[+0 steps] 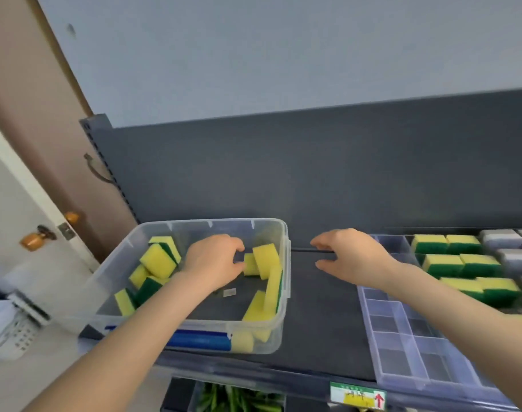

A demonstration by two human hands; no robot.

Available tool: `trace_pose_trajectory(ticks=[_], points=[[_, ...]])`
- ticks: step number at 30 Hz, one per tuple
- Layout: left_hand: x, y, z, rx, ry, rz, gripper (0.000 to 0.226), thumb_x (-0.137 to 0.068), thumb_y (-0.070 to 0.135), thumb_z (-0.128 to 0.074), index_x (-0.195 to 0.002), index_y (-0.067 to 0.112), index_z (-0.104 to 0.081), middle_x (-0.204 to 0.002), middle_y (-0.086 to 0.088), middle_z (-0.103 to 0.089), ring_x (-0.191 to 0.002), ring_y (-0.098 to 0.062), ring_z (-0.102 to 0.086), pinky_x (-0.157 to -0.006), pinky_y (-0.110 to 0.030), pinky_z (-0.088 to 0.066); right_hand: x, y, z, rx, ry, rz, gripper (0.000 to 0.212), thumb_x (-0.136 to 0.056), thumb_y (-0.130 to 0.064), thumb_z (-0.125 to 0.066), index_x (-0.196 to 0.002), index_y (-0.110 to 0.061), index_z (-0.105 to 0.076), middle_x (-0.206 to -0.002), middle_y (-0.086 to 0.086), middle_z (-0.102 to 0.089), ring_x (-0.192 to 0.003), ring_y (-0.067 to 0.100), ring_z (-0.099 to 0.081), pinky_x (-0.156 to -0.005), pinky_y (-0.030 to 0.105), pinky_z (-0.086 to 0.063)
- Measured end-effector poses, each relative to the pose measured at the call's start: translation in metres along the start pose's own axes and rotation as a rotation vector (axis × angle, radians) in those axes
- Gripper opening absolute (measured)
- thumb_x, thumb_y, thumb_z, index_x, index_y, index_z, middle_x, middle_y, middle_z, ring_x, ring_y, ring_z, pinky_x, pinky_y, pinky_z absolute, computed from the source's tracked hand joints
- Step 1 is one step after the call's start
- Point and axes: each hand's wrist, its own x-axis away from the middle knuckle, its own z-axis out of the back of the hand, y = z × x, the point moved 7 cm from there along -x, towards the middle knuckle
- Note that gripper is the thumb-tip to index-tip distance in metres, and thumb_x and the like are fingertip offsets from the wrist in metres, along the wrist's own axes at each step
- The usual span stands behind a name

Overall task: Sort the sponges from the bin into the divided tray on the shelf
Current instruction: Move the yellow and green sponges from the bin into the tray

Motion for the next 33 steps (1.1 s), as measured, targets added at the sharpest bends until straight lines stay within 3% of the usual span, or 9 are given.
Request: trace_pose_trajectory(ticks=[3,7,13,18,24,33], points=[[0.005,-0.051,-0.001,-0.007,-0.027,0.055,0.041,-0.086,0.048,-0.057,-0.126,0.036,-0.055,-0.125,0.011,-0.057,-0.112,-0.015,-0.055,-0.079,-0.030,-0.046,-0.019,-0.035,-0.013,0.019,-0.001,0.035,0.030,-0.084,-0.033,-0.055,-0.112,-0.027,-0.060,-0.105,-0.007,-0.065,-0.099,0.019,-0.059,-0.078,0.035,-0.051],[0.009,-0.110,-0.008,0.026,-0.052,0.103,0.042,-0.086,0.048,-0.058,-0.126,0.036,-0.054,-0.124,0.011,-0.059,-0.110,-0.014,-0.057,-0.078,-0.029,-0.047,-0.042,-0.076,-0.036,0.030,-0.054,0.050,0.042,-0.086,-0.036,-0.057,-0.127,-0.030,-0.053,-0.121,-0.011,-0.060,-0.109,0.015,-0.055,-0.084,0.028,-0.046],[0.007,-0.167,-0.036,0.104,-0.113,0.110,0.040,-0.085,0.047,-0.061,-0.123,0.034,-0.057,-0.119,0.011,-0.061,-0.103,-0.012,-0.058,-0.078,-0.030,-0.051,-0.071,-0.125,-0.079,0.051,-0.132,0.071,0.041,-0.086,-0.033,-0.055,-0.126,-0.028,-0.053,-0.122,-0.009,-0.059,-0.113,0.018,-0.054,-0.085,0.030,-0.048],[-0.002,-0.185,-0.072,0.269,-0.221,0.053,0.040,-0.081,0.043,-0.067,-0.120,0.033,-0.060,-0.116,0.013,-0.063,-0.098,-0.007,-0.059,-0.073,-0.024,-0.045,-0.094,-0.155,-0.119,0.077,-0.203,0.085,0.037,-0.086,-0.031,-0.055,-0.122,-0.023,-0.056,-0.115,-0.002,-0.063,-0.105,0.021,-0.056,-0.081,0.031,-0.049],[-0.007,-0.192,-0.106,0.427,-0.295,-0.007,0.039,-0.079,0.040,-0.072,-0.115,0.032,-0.062,-0.113,0.014,-0.065,-0.095,-0.003,-0.060,-0.081,-0.027,-0.052,-0.122,-0.170,-0.168,0.079,-0.288,0.037,0.043,-0.086,-0.025,-0.057,-0.128,-0.024,-0.053,-0.125,0.001,-0.059,-0.109,0.022,-0.057,-0.081,0.030,-0.052],[-0.005,-0.187,-0.128,0.310,-0.476,-0.127,0.055,-0.071,0.043,-0.078,-0.122,0.033,-0.058,-0.115,0.015,-0.063,-0.101,-0.008,-0.059,-0.084,-0.033,-0.052,-0.156,-0.170,-0.214,0.183,-0.346,0.012,0.050,-0.081,-0.027,-0.064,-0.128,-0.019,-0.048,-0.132,0.008,-0.049,-0.119,0.029,-0.048,-0.090,0.043,-0.051]])
